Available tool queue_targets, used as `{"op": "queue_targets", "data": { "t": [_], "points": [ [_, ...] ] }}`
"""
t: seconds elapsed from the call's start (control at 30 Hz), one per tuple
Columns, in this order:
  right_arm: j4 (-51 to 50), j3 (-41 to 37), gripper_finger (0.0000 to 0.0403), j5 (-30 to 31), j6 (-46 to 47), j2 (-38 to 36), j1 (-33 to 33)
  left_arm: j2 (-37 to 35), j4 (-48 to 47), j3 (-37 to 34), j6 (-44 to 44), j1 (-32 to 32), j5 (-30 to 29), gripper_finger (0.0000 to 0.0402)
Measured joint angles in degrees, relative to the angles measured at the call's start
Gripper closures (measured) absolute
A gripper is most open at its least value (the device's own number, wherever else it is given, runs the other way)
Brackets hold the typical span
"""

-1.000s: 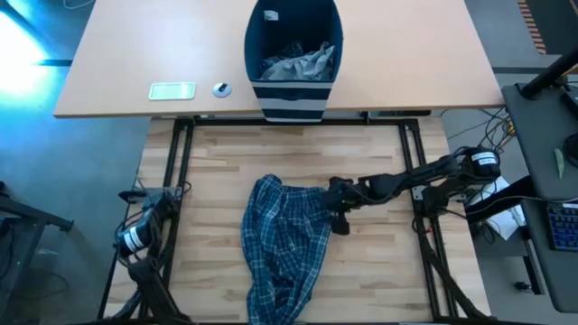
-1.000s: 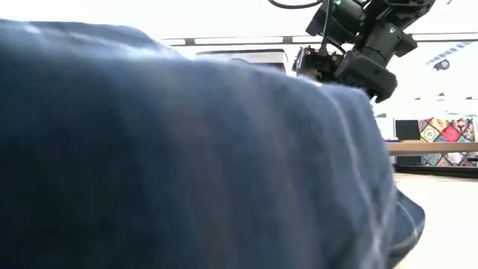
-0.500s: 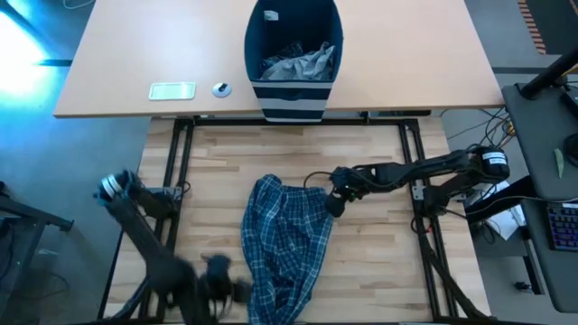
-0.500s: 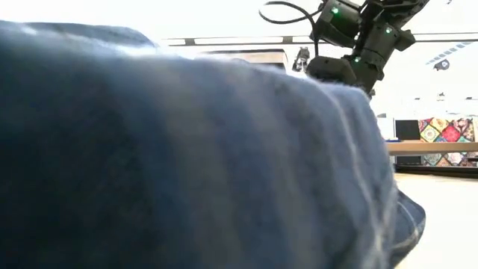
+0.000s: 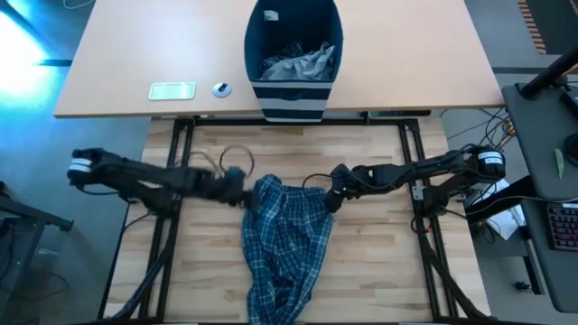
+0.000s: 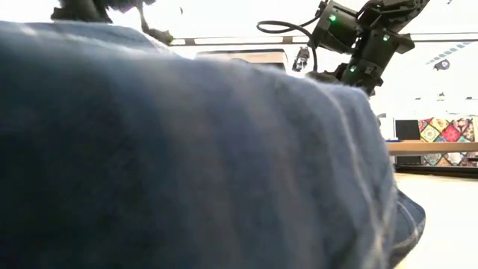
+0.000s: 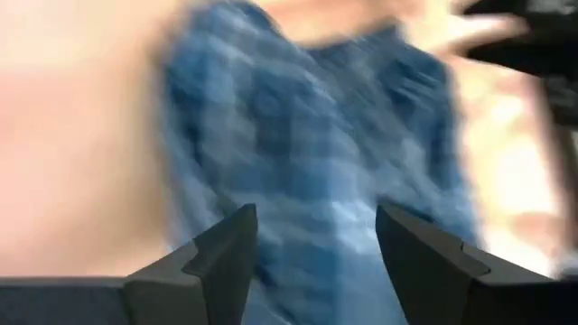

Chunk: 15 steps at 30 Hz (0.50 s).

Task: Fold Laundry from Bin
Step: Fold the blue patterned pants

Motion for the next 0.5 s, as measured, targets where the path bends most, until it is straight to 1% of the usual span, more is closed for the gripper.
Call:
{"op": "queue_targets", "data": {
  "t": [0.07,0.13,0.27,0.37,0.5],
  "points": [
    [0.06,0.0,0.0153,0.02,0.04,0.0,0.0,0.0,3.2,-1.96,8.28,6.97,3.72,0.0176],
    [0.6,0.0,0.0152,0.02,0.3,0.0,0.0,0.57,7.88,-4.12,15.61,13.68,9.17,0.0165],
    [2.22,0.0,0.0154,0.02,3.18,0.0,0.0,4.0,15.92,-7.75,27.71,23.87,20.95,0.0149],
    [3.39,0.0,0.0156,0.04,3.12,0.31,0.0,8.26,20.58,-9.68,34.86,28.63,27.38,0.0149],
    [4.03,0.0,0.0156,-0.18,5.74,2.15,-0.69,16.18,28.94,-10.86,39.65,30.5,34.37,0.0162]
  ]
}}
